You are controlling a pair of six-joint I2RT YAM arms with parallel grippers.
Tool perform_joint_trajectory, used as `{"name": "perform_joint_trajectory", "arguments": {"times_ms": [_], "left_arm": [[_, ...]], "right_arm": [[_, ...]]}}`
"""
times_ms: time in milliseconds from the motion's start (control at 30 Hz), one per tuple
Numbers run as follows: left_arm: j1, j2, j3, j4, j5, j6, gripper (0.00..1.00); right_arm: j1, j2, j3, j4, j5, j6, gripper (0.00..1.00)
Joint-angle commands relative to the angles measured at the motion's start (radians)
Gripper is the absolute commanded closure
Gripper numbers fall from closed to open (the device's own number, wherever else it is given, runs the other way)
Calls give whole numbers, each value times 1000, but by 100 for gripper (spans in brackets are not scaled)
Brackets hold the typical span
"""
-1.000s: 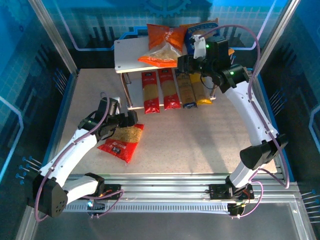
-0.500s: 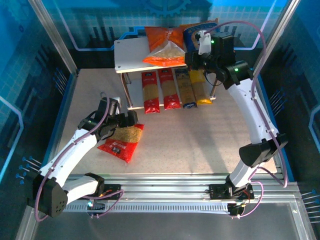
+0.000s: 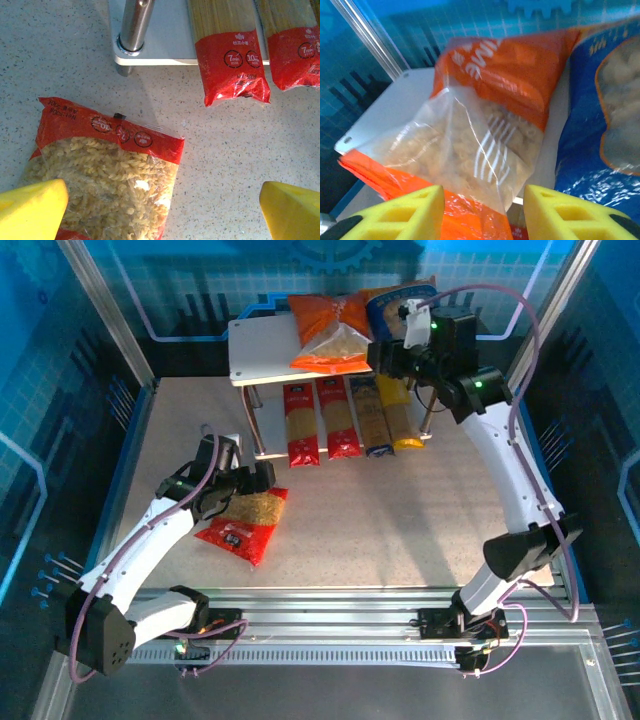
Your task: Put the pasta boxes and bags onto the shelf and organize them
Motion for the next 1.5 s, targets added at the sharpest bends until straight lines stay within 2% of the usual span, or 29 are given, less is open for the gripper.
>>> {"name": "perform_joint_trajectory", "arguments": {"times_ms": [0, 67, 100, 233, 500, 633, 767, 1000, 1167, 1267, 1400, 1467], "left_arm": [[8, -17, 20, -22, 3, 13, 1], [9, -16, 20, -20, 3, 13, 1], [8, -15, 20, -19, 4, 10, 1], [7, -7, 18, -14, 5, 9, 1], [8, 3, 22, -12, 5, 8, 1], [9, 11, 21, -15, -1, 15, 1], [10, 14, 14, -15, -11, 17, 1], [17, 23, 16, -14, -13, 17, 1], [17, 36, 18, -13, -17, 11, 1], [17, 31, 6, -17, -29, 4, 1], [18, 16, -19, -16, -51, -5, 1], [20, 13, -31, -15, -64, -11, 1]], "right_arm": [[-1, -83, -12, 174, 19, -17, 55], [20, -75, -1, 208, 32, -27, 59], [32, -62, 14, 211, 32, -33, 64], [80, 69, 173, 151, 25, -55, 100], [130, 421, 606, 41, 31, -43, 100], [131, 546, 735, 24, 44, -36, 100], [133, 598, 751, -20, 28, -41, 100], [134, 636, 750, -196, 79, -98, 100], [123, 644, 748, -228, 32, -95, 100], [108, 640, 749, -203, -19, -61, 91], [91, 629, 748, -181, -72, -31, 86], [78, 602, 694, -103, -169, 5, 77]]}}
